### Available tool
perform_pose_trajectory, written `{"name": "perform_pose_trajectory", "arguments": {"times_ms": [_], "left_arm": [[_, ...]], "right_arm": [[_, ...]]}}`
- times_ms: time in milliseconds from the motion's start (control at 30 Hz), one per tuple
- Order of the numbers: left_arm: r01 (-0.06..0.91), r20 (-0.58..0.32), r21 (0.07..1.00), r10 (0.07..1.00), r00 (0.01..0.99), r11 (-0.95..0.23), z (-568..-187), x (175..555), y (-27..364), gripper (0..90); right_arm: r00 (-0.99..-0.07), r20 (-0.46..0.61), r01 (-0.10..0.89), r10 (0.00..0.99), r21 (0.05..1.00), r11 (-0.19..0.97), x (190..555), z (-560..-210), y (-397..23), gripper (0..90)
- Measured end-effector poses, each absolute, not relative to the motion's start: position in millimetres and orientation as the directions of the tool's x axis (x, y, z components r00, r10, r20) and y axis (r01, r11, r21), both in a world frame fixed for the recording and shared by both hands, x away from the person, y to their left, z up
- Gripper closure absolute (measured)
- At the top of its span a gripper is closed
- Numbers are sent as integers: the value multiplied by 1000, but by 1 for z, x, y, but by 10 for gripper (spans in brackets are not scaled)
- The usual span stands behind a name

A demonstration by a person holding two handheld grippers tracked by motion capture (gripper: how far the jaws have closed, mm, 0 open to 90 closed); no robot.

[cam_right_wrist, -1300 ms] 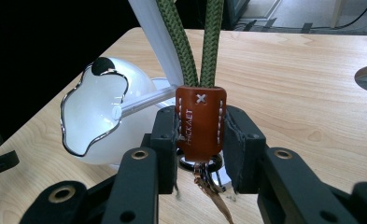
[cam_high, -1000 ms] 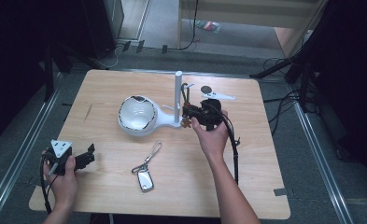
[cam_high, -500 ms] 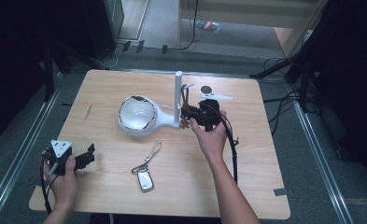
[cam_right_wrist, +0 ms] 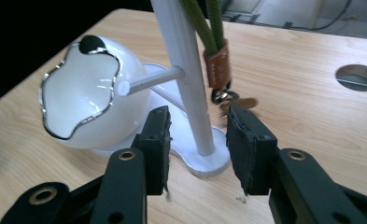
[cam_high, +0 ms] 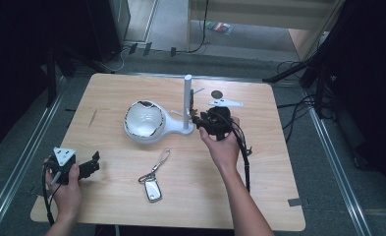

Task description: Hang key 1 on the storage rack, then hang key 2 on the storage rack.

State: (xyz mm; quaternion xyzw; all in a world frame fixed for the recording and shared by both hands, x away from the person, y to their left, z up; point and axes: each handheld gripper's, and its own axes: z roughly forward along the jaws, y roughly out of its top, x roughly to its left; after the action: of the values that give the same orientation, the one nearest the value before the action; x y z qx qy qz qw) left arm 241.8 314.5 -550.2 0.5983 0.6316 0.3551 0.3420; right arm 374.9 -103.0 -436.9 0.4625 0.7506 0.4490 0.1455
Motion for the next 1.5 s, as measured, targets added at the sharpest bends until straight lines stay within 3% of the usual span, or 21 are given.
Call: {"name": "perform_pose_trajectory", "arguments": {"times_ms": [333, 933, 1200, 1500], "left_arm": [[513, -6, 858, 999, -51, 31, -550, 242, 314, 56], [511, -7, 859, 999, -51, 32, -550, 242, 314, 56], [513, -10, 857, 999, -51, 35, -550, 242, 315, 57], [512, -11, 858, 999, -50, 35, -550, 242, 315, 56]], "right_arm": [[-455, 149, 650, 878, 729, 213, 367, -442, -100, 602], [-426, 156, 766, 891, 586, 263, 355, -456, -81, 578], [-420, 129, 788, 898, 544, 290, 351, -462, -66, 511], [-425, 116, 824, 898, 461, 330, 346, -470, -48, 316]]}}
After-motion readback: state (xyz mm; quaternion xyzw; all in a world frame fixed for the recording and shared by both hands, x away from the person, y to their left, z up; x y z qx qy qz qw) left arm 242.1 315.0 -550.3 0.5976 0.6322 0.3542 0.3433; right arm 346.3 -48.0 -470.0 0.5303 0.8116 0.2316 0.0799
